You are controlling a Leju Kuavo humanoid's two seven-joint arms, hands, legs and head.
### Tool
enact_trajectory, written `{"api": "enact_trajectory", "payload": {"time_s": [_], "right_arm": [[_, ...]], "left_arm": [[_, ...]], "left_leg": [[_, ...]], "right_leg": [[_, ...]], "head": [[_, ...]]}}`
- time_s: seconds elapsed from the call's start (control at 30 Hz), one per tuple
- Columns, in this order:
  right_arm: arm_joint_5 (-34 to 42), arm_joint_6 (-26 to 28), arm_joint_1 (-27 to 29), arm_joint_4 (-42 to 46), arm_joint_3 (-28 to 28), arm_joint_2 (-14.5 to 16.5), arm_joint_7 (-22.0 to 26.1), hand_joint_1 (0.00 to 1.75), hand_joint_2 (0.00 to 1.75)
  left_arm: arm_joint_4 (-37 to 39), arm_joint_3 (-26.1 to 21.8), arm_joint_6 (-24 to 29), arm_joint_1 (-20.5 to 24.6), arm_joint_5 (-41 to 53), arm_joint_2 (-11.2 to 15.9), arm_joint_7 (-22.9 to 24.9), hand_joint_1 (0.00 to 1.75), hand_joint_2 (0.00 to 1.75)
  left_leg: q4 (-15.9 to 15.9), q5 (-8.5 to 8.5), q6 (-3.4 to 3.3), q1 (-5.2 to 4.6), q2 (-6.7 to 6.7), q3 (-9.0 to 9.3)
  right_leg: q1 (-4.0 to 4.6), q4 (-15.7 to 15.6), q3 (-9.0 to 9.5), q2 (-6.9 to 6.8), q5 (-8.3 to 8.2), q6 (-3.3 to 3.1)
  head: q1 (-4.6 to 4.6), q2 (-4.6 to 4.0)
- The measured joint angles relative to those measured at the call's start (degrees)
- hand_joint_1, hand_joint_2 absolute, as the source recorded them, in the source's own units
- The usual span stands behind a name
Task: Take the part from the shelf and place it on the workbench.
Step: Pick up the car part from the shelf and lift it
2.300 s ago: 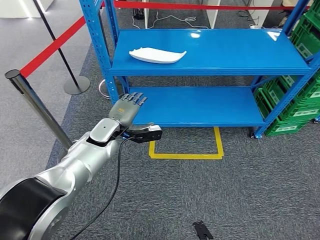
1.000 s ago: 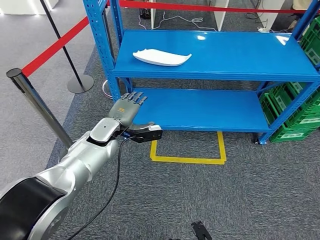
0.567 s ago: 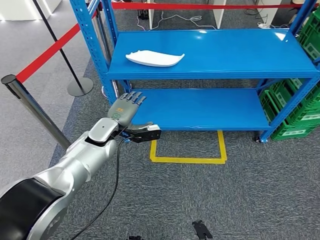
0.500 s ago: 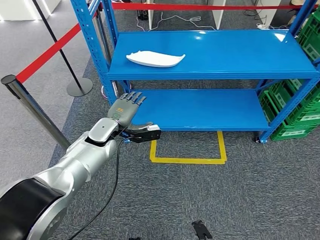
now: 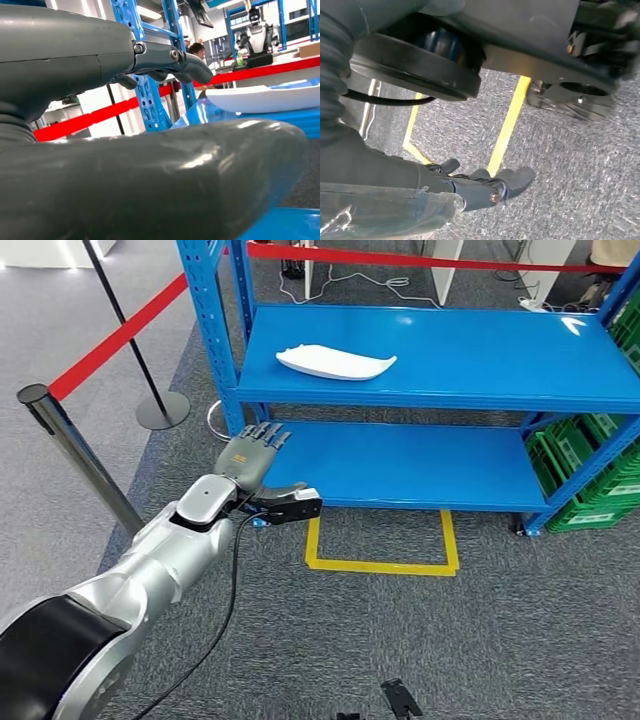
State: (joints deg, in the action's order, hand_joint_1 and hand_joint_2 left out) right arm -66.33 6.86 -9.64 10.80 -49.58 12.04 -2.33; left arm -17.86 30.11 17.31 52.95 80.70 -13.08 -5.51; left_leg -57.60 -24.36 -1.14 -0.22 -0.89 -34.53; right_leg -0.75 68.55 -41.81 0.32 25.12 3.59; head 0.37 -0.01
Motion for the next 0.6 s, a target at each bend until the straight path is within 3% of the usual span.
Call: {"api": "enact_trajectory", "payload": {"time_s": [0.03, 0.1, 0.2, 0.27, 0.3, 0.37, 0.4, 0.43, 0.47, 0.53, 0.6], "right_arm": [[-0.01, 0.00, -0.04, 0.00, -0.01, 0.00, -0.01, 0.00, 1.75], [-0.02, 0.01, -0.12, 0.00, -0.04, 0.00, -0.01, 0.00, 1.75], [-0.05, 0.09, -0.15, 0.00, -0.11, -0.02, -0.06, 0.00, 1.75], [-0.07, 0.11, -0.18, 0.00, -0.15, -0.02, -0.07, 0.00, 1.75], [-0.09, 0.11, -0.20, 0.00, -0.16, -0.02, -0.06, 0.00, 1.75], [-0.12, 0.11, -0.18, 0.00, -0.17, -0.03, -0.05, 0.00, 1.75], [-0.13, 0.11, -0.12, 0.00, -0.17, -0.04, -0.06, 0.00, 1.75], [-0.14, 0.11, -0.05, 0.00, -0.19, -0.05, -0.07, 0.00, 1.75], [-0.15, 0.10, -0.01, 0.00, -0.20, -0.06, -0.07, 0.00, 1.75], [-0.18, 0.10, 0.01, 0.00, -0.21, -0.07, -0.06, 0.00, 1.75], [-0.21, 0.09, -0.03, 0.00, -0.21, -0.08, -0.05, 0.00, 1.75]], "left_arm": [[0.00, 0.07, 0.00, 0.07, -0.05, -0.04, 0.00, 0.00, 0.00], [0.00, 0.21, -0.02, 0.19, -0.19, -0.09, 0.00, 0.00, 0.00], [-0.01, 0.42, -0.07, 0.25, -0.27, -0.13, 0.00, 0.00, 0.00], [-0.02, 0.53, -0.07, 0.39, -0.29, -0.17, 0.00, 0.00, 0.00], [-0.02, 0.57, -0.07, 0.43, -0.31, -0.17, 0.00, 0.00, 0.00], [-0.01, 0.62, -0.10, 0.28, -0.34, -0.12, 0.00, 0.00, 0.00], [0.00, 0.64, -0.12, 0.09, -0.36, -0.08, 0.00, 0.00, 0.00], [0.01, 0.66, -0.13, -0.08, -0.38, -0.02, 0.00, 0.00, 0.00], [0.02, 0.68, -0.13, -0.18, -0.41, 0.02, 0.00, 0.00, 0.00], [0.02, 0.71, -0.13, -0.17, -0.48, 0.07, 0.00, 0.00, 0.00], [0.02, 0.73, -0.14, -0.04, -0.54, 0.09, -0.01, 0.00, 0.00]], "left_leg": [[-0.03, -0.32, 0.17, -0.11, -0.07, 0.34], [-0.08, -0.72, 0.60, -0.28, -0.17, 0.60], [0.15, -1.03, 1.49, -0.25, -0.17, 0.80], [-1.82, -2.31, 2.22, -0.22, -0.05, 0.16], [-4.51, -3.57, 2.55, -0.12, 0.02, -1.15], [-12.27, -6.46, 3.07, 0.14, 0.11, -5.54], [-15.20, -6.99, 3.24, 0.29, 0.13, -7.53], [-16.30, -6.40, 3.34, 0.42, 0.15, -8.70], [-15.18, -4.66, 3.38, 0.52, 0.17, -8.75], [-8.26, 0.39, 3.39, 0.67, 0.31, -6.20], [-1.80, 2.87, 3.18, 0.63, 0.54, -3.35]], "right_leg": [[0.15, -4.12, 1.99, 0.01, -1.88, -0.24], [0.35, -8.92, 4.44, 0.06, -2.97, -0.63], [0.36, -9.90, 5.14, 0.21, -2.36, -1.35], [0.00, -10.25, 5.85, 0.18, -2.12, -1.94], [-0.17, -10.36, 6.22, 0.13, -1.95, -2.14], [-0.32, -10.39, 6.71, 0.06, -1.50, -2.36], [-0.37, -10.39, 6.94, 0.06, -1.29, -2.34], [-0.41, -10.38, 7.20, 0.07, -1.06, -2.28], [-0.46, -10.37, 7.51, 0.10, -0.81, -2.17], [-0.57, -10.37, 8.24, 0.16, -0.23, -1.79], [-0.42, -10.20, 8.58, 0.25, 0.35, -1.18]], "head": [[-0.01, -0.01], [-0.08, 0.00], [-0.21, 0.01], [-0.42, 0.01], [-0.55, 0.01], [-0.69, 0.01], [-0.70, 0.01], [-0.70, 0.01], [-0.71, 0.01], [-0.71, 0.01], [-0.79, 0.01]]}}
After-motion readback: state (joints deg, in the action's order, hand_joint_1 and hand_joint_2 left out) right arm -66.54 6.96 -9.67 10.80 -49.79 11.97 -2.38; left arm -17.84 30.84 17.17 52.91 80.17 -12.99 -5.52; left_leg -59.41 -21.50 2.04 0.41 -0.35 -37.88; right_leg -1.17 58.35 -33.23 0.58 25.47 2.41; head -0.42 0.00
